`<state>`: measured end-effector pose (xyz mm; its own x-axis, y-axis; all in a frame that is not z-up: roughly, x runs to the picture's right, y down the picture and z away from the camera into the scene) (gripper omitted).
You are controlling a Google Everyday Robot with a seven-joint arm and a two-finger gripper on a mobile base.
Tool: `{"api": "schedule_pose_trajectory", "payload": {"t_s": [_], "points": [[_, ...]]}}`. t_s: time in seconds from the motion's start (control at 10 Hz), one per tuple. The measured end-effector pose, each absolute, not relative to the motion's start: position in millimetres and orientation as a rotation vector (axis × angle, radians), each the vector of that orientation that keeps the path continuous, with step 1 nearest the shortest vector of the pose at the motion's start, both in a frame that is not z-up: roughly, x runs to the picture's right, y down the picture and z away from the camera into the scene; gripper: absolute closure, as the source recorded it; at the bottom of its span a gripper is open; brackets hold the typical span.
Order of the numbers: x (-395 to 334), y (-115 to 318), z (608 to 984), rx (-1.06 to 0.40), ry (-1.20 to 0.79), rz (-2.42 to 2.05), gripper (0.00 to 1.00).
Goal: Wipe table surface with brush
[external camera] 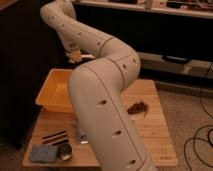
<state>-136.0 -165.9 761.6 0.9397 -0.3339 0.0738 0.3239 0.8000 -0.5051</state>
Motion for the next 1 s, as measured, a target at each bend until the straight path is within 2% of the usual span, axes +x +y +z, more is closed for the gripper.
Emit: {"api": "schedule_pose_trajectory", "payload": {"t_s": [0.6, 1.0], "points": [[-89, -118, 748, -0.557, 0.002, -0.213, 1.0], [-29, -41, 724, -0.568, -0.021, -0.018, 1.0]]}}
